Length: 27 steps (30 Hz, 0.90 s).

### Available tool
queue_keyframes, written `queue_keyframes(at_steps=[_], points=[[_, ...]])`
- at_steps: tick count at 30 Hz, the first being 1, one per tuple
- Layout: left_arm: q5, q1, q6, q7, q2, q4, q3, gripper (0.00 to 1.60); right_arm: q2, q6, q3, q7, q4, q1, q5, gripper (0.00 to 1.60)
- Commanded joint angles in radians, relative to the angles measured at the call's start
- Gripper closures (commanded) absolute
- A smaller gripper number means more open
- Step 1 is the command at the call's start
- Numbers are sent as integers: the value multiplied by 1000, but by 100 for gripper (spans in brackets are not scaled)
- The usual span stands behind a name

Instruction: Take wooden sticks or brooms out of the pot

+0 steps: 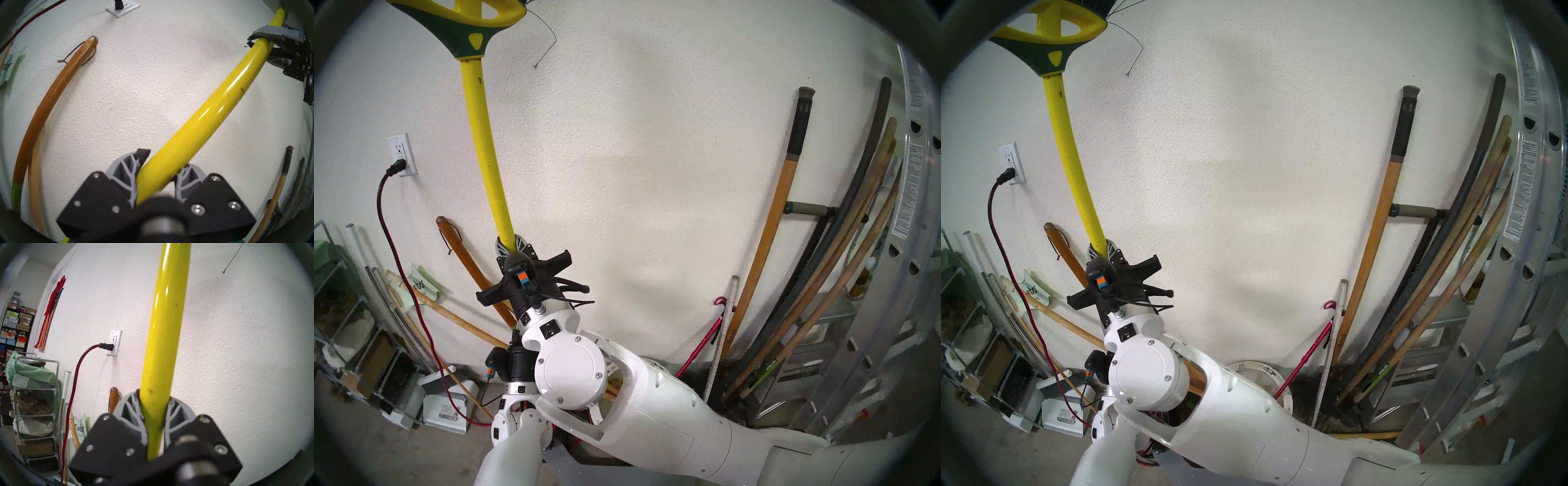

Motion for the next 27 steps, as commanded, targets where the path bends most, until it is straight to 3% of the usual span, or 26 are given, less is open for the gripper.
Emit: queue_keyframes(at_steps=[1,17,22,23,27], points=[[-53,32,-19,9,-18,-109,-44,160,52,40,69,-4,30,37,-11,160],[-82,111,23,19,-61,-241,5,160,-28,50,89,65,171,133,-26,160],[-101,150,40,41,-60,-300,18,160,-45,47,83,62,225,138,-37,160],[-94,175,60,77,-63,-342,17,160,-59,34,82,51,260,142,-45,160],[-88,178,71,102,-62,-350,11,160,-75,6,83,35,297,141,-48,160]])
